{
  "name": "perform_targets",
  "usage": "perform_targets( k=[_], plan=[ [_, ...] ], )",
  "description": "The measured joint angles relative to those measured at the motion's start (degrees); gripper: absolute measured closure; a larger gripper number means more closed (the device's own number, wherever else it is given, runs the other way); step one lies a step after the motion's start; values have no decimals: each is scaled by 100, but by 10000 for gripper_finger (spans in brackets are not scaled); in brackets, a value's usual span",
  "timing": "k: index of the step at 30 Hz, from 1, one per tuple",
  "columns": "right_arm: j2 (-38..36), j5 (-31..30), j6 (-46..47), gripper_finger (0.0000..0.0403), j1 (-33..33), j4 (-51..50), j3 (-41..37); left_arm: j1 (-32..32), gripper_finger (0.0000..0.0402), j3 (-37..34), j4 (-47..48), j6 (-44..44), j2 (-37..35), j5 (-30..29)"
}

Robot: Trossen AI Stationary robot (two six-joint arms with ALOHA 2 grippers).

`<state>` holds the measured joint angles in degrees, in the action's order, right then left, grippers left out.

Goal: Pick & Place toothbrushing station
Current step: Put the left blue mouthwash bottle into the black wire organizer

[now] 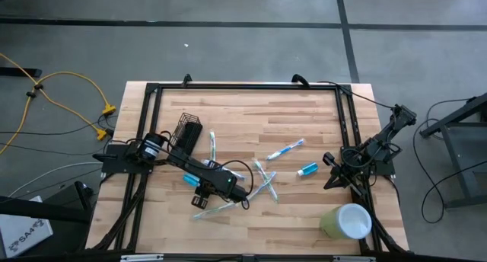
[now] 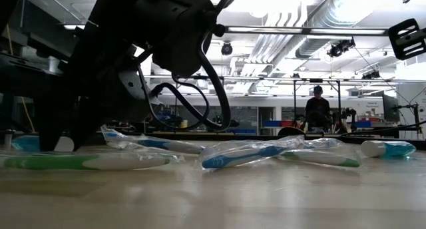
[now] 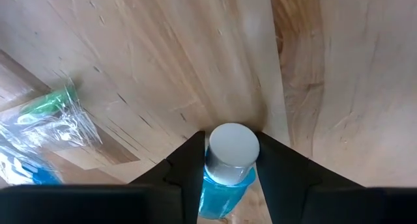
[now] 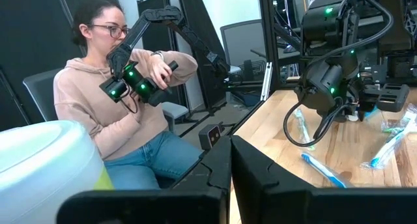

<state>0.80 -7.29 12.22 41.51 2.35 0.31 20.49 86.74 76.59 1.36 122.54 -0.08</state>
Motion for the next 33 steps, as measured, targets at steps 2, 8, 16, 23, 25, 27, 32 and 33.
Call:
perform_targets(
  k=[2, 8, 16, 23, 25, 27, 32, 33],
  plan=[
    [2, -2, 1, 401, 1, -2, 1, 0, 294, 0, 0, 0, 0, 5],
    [1, 0, 1, 401, 0, -1, 0, 0, 308, 0, 5, 16, 0, 5],
    [2, 0, -1, 401, 0, -1, 0, 0, 311, 2, 5, 3, 0, 5],
    [2, -1, 1, 401, 0, -1, 0, 0, 312, 2, 80, 83, 6, 5],
    [1, -1, 1, 401, -1, -1, -1, 0, 312, 2, 114, 108, 9, 4],
    [0, -2, 1, 401, -1, -2, -1, 0, 312, 2, 116, 113, 5, 3],
    [2, -1, 0, 401, 0, -2, -1, 0, 312, 108, 137, 156, -46, 1],
    [2, -2, -1, 401, 1, -2, -1, 0, 312, 161, 145, 161, -55, -4]
  ],
)
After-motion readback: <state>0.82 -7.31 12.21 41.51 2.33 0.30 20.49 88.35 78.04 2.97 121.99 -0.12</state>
